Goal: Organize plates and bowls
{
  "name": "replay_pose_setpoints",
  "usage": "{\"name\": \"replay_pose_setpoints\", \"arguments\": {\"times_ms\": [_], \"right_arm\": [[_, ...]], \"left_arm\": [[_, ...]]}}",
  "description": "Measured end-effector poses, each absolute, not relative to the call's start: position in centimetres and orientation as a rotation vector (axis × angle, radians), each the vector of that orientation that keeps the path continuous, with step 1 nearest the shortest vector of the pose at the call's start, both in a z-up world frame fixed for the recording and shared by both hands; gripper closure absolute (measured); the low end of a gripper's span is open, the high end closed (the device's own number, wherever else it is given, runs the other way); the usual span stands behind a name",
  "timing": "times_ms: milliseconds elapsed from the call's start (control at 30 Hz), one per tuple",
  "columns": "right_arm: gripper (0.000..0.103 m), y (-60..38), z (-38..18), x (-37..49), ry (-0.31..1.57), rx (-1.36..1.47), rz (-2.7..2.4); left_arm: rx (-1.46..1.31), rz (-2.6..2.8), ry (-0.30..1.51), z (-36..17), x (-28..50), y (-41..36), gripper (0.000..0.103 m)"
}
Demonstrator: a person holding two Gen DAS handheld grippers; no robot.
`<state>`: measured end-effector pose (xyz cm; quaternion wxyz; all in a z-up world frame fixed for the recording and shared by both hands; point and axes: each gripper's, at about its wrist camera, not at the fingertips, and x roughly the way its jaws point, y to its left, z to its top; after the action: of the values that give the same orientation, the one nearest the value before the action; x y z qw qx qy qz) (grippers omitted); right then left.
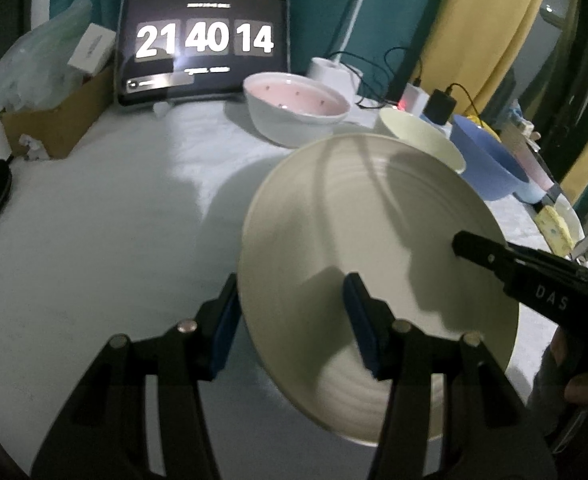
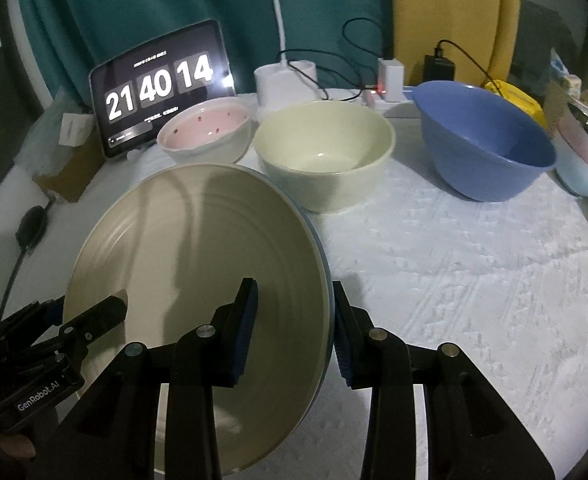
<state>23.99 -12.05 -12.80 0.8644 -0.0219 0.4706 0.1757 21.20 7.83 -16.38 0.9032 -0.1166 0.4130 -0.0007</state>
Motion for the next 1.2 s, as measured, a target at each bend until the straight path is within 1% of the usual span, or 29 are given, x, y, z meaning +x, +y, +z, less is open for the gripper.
{"name": "replay_pose_setpoints", "arguments": {"times_ms": [367,833,1200], "right_arm": [[0.065,-10.0,-14.6,25.5,1.033,-0.054,0.407],[0.065,-10.2,-15.7,26.3,1.060,-0.039,0.427],[0.065,-12.9,-14.3,25.8,1.040,-0.004,0.405]], "left_arm": [[-0.246,0.046,0.894,-17.7,22.1,9.4,0.051],[-0.247,0.050,0.909,-18.0,22.5,9.3,0.051],[-0.164,0.111,0.788,-14.8,21.5,8.1,0.050]]}}
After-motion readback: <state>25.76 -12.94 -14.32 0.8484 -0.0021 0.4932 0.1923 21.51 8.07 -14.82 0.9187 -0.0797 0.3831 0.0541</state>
